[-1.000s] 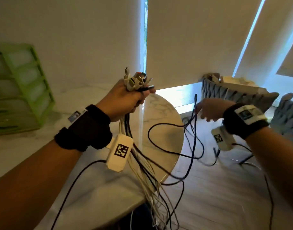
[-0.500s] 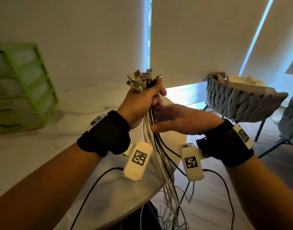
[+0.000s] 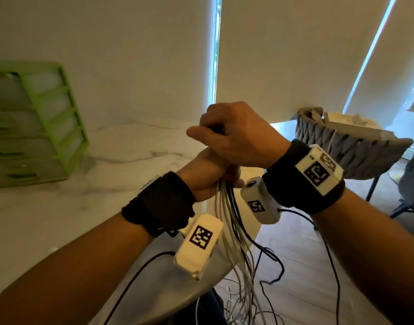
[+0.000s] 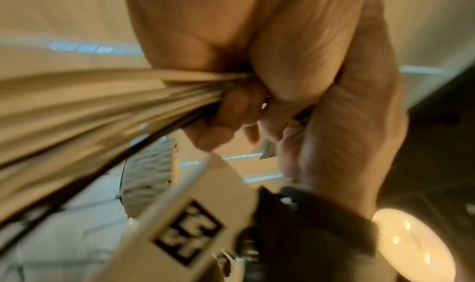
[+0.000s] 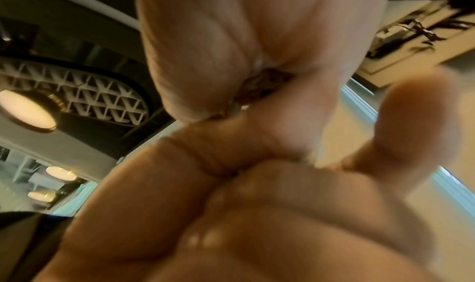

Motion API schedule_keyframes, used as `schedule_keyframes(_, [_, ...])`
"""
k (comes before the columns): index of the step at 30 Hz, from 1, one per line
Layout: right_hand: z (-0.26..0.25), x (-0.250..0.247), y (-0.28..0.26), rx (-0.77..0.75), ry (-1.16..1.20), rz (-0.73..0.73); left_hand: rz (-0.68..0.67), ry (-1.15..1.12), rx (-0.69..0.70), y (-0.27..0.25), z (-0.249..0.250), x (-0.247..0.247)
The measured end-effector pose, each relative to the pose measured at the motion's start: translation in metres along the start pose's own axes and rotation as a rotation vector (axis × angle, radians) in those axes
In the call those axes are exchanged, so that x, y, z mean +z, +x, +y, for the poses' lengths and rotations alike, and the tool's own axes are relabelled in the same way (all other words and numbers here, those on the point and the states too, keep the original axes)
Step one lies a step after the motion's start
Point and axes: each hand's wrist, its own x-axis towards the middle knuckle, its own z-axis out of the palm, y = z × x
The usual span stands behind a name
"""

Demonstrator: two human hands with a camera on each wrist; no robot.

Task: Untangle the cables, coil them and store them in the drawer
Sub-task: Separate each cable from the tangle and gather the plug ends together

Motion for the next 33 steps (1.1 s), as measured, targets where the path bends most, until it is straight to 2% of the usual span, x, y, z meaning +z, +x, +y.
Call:
schedule_keyframes(6, [-0.005, 0.009, -0.001, 0.089, 0.066, 0.006, -0.056, 0.024, -0.061, -0.004, 0.002, 0.0])
schedule_keyframes(8, [-0.004, 0.002, -0.005, 0.141, 0.114, 0.091, -0.051, 0.036, -0.051, -0.005, 0.005, 0.003])
schedule_keyframes(11, [0.007, -0.002, -0.026, 0.331, 0.443, 0.246, -0.025, 0.016, -0.003, -0.002, 0.014, 0.01])
schedule_keyframes(13, [0.017, 0.005, -0.046, 0.481, 0.798, 0.161, 0.055, -0.022, 0.067, 0.003, 0.021, 0.016])
schedule_keyframes(15, [0.023, 0.019, -0.069, 0.54, 1.085, -0.06, 0.122, -0.097, 0.117, 0.008, 0.026, 0.023])
schedule_keyframes(17, [0.024, 0.032, -0.087, 0.57, 1.151, -0.268, 0.121, -0.193, 0.111, 0.013, 0.029, 0.03])
schedule_keyframes(20, [0.039, 0.037, -0.107, 0.594, 1.071, -0.454, 0.061, -0.218, 0.089, 0.016, 0.029, 0.036])
schedule_keyframes(23, [0.073, 0.022, -0.112, 0.638, 0.724, -0.44, -0.035, -0.223, 0.021, 0.014, 0.017, 0.041])
schedule_keyframes(25, [0.094, 0.012, -0.112, 0.637, 0.458, -0.287, -0.079, -0.258, 0.011, 0.013, 0.009, 0.044])
schedule_keyframes(28, [0.136, 0.01, -0.126, 0.688, 0.177, 0.177, -0.117, -0.419, 0.056, 0.014, 0.017, 0.045])
schedule_keyframes(30, [0.153, 0.014, -0.143, 0.756, 0.02, 0.368, -0.129, -0.476, 0.094, 0.015, 0.033, 0.043])
schedule_keyframes(31, [0.153, 0.021, -0.153, 0.791, 0.031, 0.372, -0.101, -0.476, 0.126, 0.015, 0.042, 0.042])
schedule_keyframes(32, [0.147, 0.034, -0.164, 0.826, 0.124, 0.306, -0.055, -0.473, 0.16, 0.017, 0.05, 0.038])
schedule_keyframes(33, [0.133, 0.048, -0.173, 0.845, 0.254, 0.174, -0.002, -0.471, 0.187, 0.019, 0.057, 0.033])
